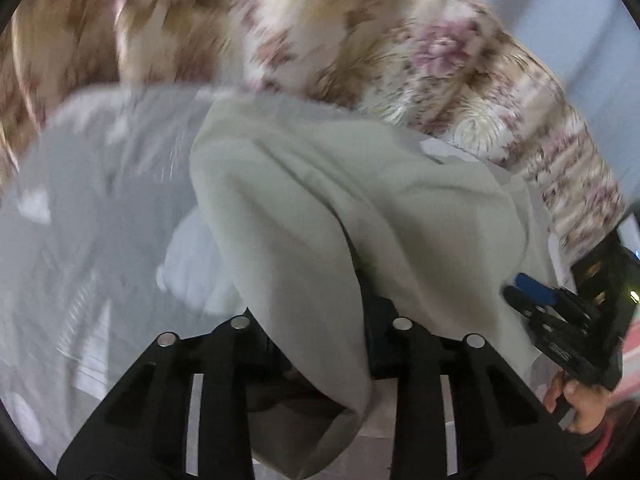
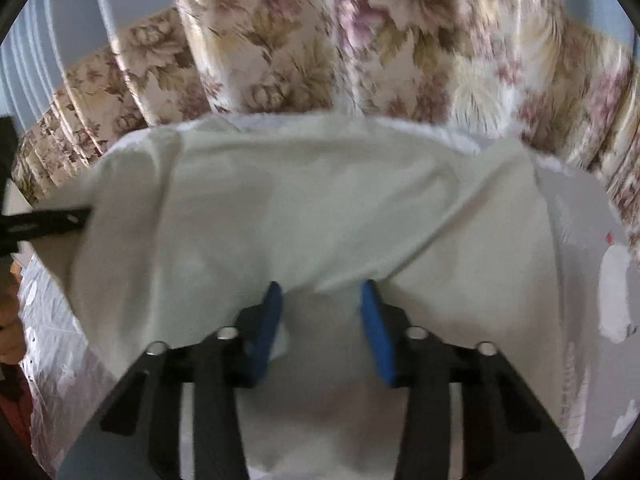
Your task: Fold large clothes
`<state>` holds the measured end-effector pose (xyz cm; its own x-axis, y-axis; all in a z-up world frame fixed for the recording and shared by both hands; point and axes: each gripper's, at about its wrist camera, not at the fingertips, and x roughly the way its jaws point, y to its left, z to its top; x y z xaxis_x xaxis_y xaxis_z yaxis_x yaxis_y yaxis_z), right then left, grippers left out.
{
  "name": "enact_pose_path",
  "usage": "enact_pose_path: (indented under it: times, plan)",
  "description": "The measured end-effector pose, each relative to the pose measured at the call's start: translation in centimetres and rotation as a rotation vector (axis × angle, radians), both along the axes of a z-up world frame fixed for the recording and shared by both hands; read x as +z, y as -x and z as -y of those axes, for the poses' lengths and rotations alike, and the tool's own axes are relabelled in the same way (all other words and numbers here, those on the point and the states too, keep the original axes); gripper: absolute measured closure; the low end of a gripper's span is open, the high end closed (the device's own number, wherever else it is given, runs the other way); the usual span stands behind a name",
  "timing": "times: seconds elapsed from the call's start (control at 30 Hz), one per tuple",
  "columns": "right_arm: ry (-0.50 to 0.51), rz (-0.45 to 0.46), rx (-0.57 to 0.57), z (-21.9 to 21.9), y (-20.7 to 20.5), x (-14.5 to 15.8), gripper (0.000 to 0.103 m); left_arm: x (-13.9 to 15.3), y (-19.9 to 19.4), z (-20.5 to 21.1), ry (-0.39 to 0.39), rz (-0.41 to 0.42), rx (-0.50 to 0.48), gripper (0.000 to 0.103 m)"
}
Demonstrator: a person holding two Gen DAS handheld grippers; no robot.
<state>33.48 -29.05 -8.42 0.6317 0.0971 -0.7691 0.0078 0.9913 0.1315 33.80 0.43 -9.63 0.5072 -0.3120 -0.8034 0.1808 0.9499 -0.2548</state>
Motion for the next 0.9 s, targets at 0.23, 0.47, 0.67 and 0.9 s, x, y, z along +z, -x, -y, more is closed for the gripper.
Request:
enact_pose_path:
  times: [0.23, 0.47, 0.67, 0.9]
  plan:
    - [-0.096, 0.023, 0.01, 1.5, -0.2, -1.5, 0.067, 4.1, 0.4, 4.8, -0.055, 0.065, -0.045, 0.086]
    - [-0.228, 0.034, 0.024, 3.3, 0.2, -1.3, 0.069, 5.2, 1.0, 11.0, -0.094, 0.078, -0.101, 0.087]
    - [-0.277, 0.073, -0.038, 7.4, 2.6, 1.0, 0.07, 4.3, 2.3, 16.1, -0.11, 0.069, -0.163, 0.087]
    - [-0.281, 0.049, -0.021, 8.8, 3.0, -0.5, 0.07, 3.3, 3.4, 19.7, -0.16, 0.082, -0.213, 0.087]
